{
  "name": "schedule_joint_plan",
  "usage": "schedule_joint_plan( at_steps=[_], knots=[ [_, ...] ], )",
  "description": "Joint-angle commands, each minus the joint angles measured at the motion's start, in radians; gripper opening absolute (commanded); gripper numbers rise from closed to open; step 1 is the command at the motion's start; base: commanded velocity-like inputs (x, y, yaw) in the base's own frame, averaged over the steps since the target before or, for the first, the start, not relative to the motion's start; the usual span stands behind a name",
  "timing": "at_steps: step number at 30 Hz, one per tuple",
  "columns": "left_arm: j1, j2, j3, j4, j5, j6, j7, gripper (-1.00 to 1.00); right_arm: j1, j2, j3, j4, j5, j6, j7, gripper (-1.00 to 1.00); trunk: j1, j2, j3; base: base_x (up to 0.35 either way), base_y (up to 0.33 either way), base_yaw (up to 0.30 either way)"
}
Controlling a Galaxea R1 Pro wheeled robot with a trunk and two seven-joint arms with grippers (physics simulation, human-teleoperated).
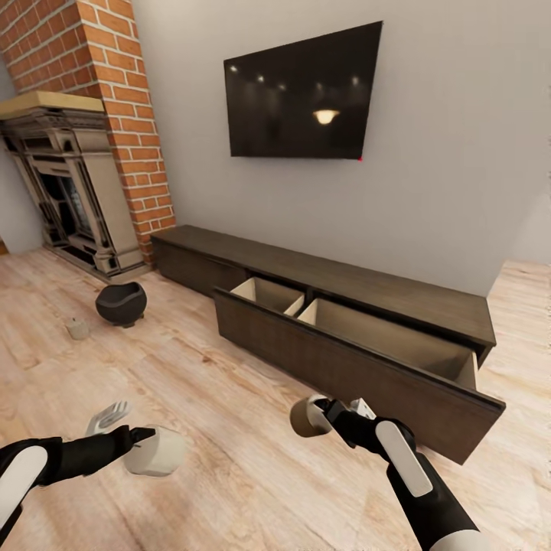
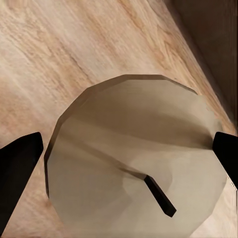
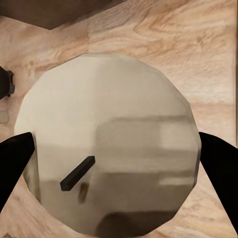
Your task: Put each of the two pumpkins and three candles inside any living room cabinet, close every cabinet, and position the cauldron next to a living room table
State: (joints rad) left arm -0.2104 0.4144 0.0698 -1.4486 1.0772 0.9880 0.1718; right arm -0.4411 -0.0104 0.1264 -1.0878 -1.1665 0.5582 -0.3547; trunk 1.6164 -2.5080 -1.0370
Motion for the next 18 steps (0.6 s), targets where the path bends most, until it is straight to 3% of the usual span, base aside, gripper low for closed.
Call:
schedule_joint_plan(
  at_steps=[1, 6, 13, 18],
  knots=[
    [0.000, -0.001, -0.001, -0.018, 0.011, 0.004, 0.011, -1.00, -0.001, -0.001, 0.002, 0.001, -0.012, -0.001, -0.009, -1.00, 0.000, 0.000, -0.003, 0.020, 0.000, -0.126],
    [0.000, -0.002, -0.002, -0.056, 0.012, 0.006, 0.011, -1.00, -0.001, -0.002, -0.028, 0.041, -0.012, -0.002, -0.007, -1.00, 0.000, 0.000, -0.010, 0.005, 0.000, -0.148],
    [0.000, 0.001, -0.011, -0.059, 0.011, 0.006, 0.011, -1.00, -0.001, 0.000, -0.039, 0.044, -0.012, -0.001, -0.007, -1.00, -0.003, 0.001, 0.010, 0.000, 0.000, -0.185],
    [0.000, 0.002, -0.013, -0.059, 0.011, 0.006, 0.012, -1.00, -0.001, -0.001, -0.040, 0.046, -0.012, -0.001, -0.007, -1.00, -0.006, 0.002, 0.029, 0.000, 0.000, -0.041]
  ],
)
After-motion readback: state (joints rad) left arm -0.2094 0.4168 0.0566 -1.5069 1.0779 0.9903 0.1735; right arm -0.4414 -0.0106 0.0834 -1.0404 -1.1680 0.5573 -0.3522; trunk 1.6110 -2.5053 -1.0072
